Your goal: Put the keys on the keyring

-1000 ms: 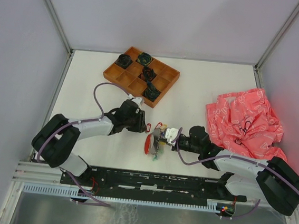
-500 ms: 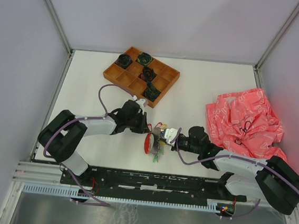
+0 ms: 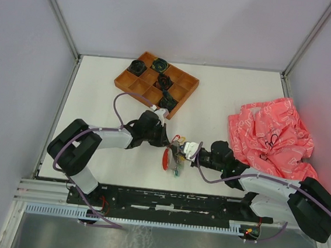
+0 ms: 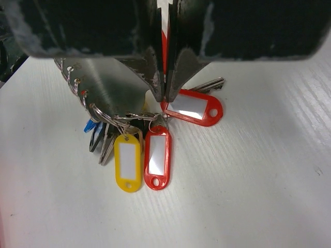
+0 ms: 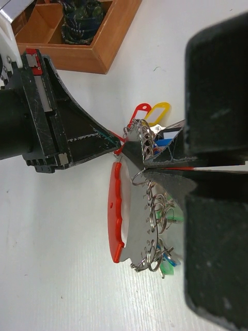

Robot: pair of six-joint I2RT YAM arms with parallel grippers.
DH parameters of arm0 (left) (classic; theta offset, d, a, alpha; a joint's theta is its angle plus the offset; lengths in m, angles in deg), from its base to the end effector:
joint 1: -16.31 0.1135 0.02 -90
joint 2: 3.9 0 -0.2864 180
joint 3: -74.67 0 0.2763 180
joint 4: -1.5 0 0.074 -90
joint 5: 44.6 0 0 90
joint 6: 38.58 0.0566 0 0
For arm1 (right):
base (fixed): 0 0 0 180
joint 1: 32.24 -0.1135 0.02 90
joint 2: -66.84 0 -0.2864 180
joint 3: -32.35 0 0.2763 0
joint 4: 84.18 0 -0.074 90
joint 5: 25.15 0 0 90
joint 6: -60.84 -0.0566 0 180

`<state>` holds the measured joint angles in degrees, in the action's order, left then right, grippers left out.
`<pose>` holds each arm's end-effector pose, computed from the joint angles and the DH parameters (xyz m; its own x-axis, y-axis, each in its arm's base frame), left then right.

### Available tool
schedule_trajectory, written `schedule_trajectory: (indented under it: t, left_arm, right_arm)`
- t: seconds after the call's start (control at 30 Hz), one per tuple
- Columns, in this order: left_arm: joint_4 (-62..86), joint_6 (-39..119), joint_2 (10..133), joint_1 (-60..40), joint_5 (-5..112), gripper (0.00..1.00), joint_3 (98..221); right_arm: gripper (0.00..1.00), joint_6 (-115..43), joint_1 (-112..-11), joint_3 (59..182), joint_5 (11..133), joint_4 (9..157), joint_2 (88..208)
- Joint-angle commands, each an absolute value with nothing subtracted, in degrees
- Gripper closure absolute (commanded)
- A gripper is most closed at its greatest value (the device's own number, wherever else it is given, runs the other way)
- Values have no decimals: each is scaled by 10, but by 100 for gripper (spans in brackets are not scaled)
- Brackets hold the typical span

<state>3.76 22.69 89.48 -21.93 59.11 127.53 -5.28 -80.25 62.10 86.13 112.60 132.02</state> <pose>0.2600 -0.2220 0.1323 -0.8225 0.0536 -0.5662 0.3907 0.7768 -0.4940 0.1486 0.1958 0.1727 0.1779 -0.3662 -0.9134 -0.9303 0.2401 -0.2774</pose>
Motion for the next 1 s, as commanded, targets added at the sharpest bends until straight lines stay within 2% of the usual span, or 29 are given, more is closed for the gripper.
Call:
schedule_trajectory:
  t: [0.0, 0.23, 0.33, 0.57, 0.8, 0.97]
  left_arm:
    - [48, 242, 871, -223, 556, 94, 1295]
    - [83, 247, 837, -224, 519, 97, 1284]
    - [134, 230, 819, -224, 463, 97, 1288]
    - [257, 245, 799, -232, 411, 97, 1317]
    - [308, 204, 793, -233, 460, 96, 1330]
    - [363, 201, 818, -232, 442, 93, 1364]
  right_arm:
    - [99, -52, -806, 625, 850, 1151, 1301]
    - [99, -55, -805, 630, 825, 1132, 1292]
    - [99, -54, -806, 635, 822, 1123, 1293]
    - [99, -54, -807, 639, 818, 1119, 1300]
    - [99, -52, -808, 643, 813, 1113, 1307]
    - [99, -51, -809, 645, 813, 1113, 1313]
